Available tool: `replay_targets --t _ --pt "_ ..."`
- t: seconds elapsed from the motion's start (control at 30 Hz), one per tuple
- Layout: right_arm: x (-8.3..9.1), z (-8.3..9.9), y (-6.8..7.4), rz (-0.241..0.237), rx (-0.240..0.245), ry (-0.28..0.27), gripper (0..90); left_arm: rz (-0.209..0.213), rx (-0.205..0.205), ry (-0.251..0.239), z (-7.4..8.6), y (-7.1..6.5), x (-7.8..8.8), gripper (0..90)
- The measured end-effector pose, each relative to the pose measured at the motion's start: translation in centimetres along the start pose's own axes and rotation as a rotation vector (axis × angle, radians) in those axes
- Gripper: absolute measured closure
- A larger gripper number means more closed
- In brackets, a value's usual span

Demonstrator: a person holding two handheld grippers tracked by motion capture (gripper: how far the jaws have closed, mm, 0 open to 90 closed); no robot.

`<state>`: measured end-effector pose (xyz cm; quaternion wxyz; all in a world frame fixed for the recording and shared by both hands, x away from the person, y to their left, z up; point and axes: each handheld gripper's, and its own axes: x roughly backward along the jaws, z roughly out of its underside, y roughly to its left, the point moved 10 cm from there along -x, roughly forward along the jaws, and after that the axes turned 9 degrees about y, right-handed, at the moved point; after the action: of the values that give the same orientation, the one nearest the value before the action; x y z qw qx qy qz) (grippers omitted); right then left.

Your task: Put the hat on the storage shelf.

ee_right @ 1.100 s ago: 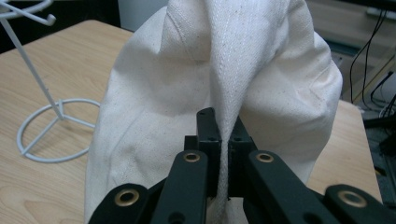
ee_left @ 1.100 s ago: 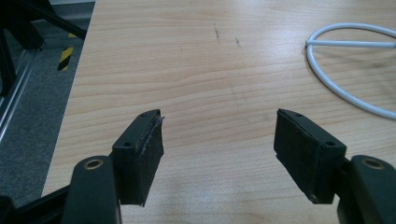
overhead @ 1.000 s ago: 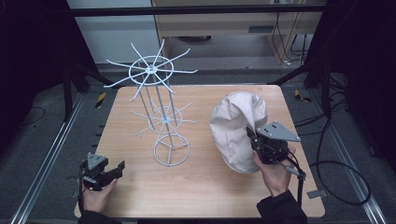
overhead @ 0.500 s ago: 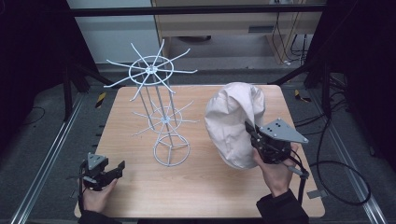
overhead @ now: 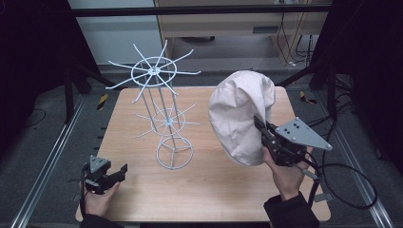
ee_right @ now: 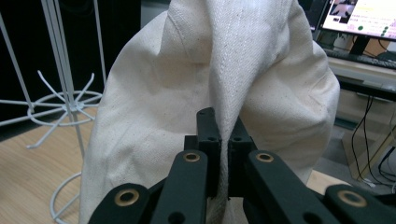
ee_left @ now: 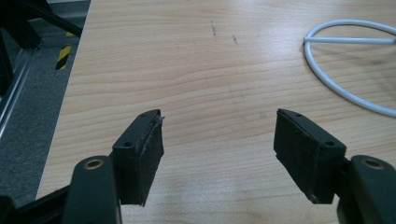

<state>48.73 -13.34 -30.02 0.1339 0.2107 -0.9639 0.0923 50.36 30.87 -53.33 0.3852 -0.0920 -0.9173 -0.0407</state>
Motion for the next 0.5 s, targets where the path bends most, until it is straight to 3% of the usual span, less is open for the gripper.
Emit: replay_targets --t 0.5 --pt "2.8 -2.5 0.3 -0.013 0.009 -0.115 88.6 0.001 -0.002 0.003 0.0 0.0 -0.1 32.3"
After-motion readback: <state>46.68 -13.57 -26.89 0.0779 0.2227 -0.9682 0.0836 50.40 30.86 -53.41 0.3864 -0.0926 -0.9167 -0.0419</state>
